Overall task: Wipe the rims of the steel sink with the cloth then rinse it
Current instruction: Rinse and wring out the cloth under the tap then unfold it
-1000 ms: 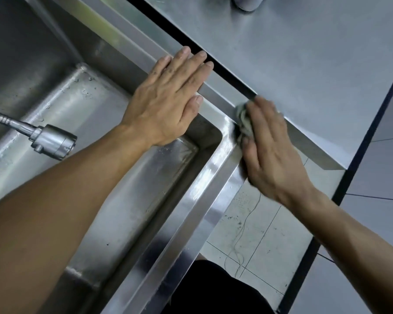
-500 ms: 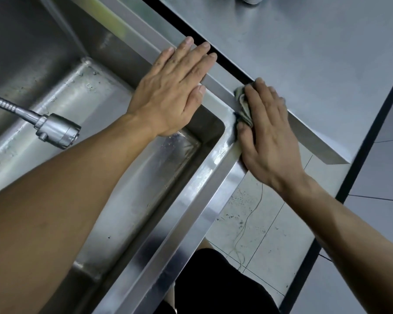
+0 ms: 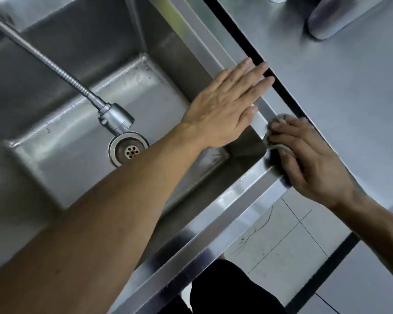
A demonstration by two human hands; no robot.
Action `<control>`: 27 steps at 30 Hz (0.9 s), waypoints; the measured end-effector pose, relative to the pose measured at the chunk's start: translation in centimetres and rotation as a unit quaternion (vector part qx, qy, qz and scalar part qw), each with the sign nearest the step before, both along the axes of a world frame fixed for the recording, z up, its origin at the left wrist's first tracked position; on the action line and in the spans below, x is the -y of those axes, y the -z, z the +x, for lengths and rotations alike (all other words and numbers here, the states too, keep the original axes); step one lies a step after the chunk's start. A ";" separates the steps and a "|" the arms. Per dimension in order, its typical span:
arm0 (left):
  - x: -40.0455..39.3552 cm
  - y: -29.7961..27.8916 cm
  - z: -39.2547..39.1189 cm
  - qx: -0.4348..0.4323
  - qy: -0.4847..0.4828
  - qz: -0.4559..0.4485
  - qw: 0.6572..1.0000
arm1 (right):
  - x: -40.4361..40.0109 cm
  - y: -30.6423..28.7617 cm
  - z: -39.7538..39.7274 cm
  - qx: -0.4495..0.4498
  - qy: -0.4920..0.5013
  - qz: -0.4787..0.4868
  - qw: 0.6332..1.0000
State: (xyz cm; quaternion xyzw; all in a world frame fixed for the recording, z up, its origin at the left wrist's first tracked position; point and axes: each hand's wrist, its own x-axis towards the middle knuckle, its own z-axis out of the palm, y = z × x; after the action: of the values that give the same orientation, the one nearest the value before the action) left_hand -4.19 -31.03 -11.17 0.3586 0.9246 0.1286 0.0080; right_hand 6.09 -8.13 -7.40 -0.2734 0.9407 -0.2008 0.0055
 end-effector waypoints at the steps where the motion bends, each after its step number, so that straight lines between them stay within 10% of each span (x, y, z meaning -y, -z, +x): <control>1: 0.5 0.0 0.6 0.004 -0.018 0.014 1.000 | 0.5 -0.5 -0.4 0.003 -0.035 -0.003 0.999; 12: 18.1 0.9 15.2 0.273 -0.328 -0.028 0.904 | 16.3 -1.7 -8.0 0.203 -0.194 -0.058 0.958; 18: 24.5 -3.5 8.5 0.100 -0.633 0.214 0.738 | 23.3 -1.1 -7.7 0.218 -0.301 -0.033 0.928; 27: 25.2 -6.2 -1.4 0.001 -0.677 0.146 0.721 | 24.7 1.2 -8.0 0.038 -0.365 -0.116 0.923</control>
State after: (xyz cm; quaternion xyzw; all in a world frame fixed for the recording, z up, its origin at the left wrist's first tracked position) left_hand -5.61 -56.26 -5.02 -0.3664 0.8908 0.2334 -0.1332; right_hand -1.87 -32.80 -8.64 -0.5884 0.7452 -0.3028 0.0826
